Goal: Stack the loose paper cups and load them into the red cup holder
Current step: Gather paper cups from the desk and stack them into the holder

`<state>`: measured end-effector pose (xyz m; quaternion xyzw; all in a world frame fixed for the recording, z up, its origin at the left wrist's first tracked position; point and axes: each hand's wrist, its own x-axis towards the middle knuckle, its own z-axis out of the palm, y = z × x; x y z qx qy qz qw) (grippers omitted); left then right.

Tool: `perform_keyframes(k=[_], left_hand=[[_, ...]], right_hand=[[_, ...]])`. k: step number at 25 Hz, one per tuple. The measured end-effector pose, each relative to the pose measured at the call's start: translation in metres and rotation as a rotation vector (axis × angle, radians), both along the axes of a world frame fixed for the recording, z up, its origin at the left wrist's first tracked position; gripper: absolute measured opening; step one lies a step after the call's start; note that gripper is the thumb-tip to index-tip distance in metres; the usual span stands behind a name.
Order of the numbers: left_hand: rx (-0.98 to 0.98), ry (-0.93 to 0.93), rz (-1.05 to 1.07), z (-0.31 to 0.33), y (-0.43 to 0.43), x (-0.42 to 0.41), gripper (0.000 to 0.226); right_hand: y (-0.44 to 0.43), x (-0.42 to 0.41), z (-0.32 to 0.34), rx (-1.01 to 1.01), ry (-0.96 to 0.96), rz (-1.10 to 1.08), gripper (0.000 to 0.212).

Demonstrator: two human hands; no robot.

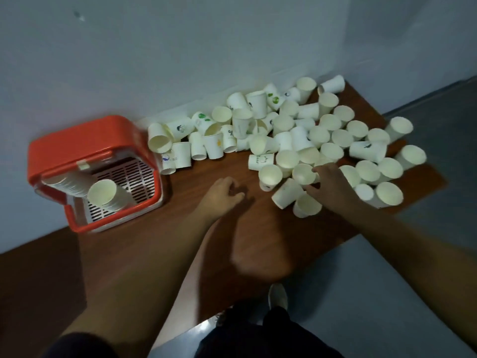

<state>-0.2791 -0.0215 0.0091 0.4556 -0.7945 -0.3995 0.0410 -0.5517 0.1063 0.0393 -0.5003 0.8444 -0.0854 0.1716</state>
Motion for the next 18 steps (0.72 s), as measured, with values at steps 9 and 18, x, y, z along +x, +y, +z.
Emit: perform_keyframes(k=[9,18], left_hand=[[-0.085,-0.152,-0.152,-0.052,0.048,-0.137,0.053],[0.064,-0.107,-0.082,-0.091,0.049,-0.152,0.05]], right_hand=[[0.055,-0.028,-0.061,-0.037,-0.148,0.158,0.076],[0.041,-0.031,-0.091,0.012,-0.215,0.253,0.079]])
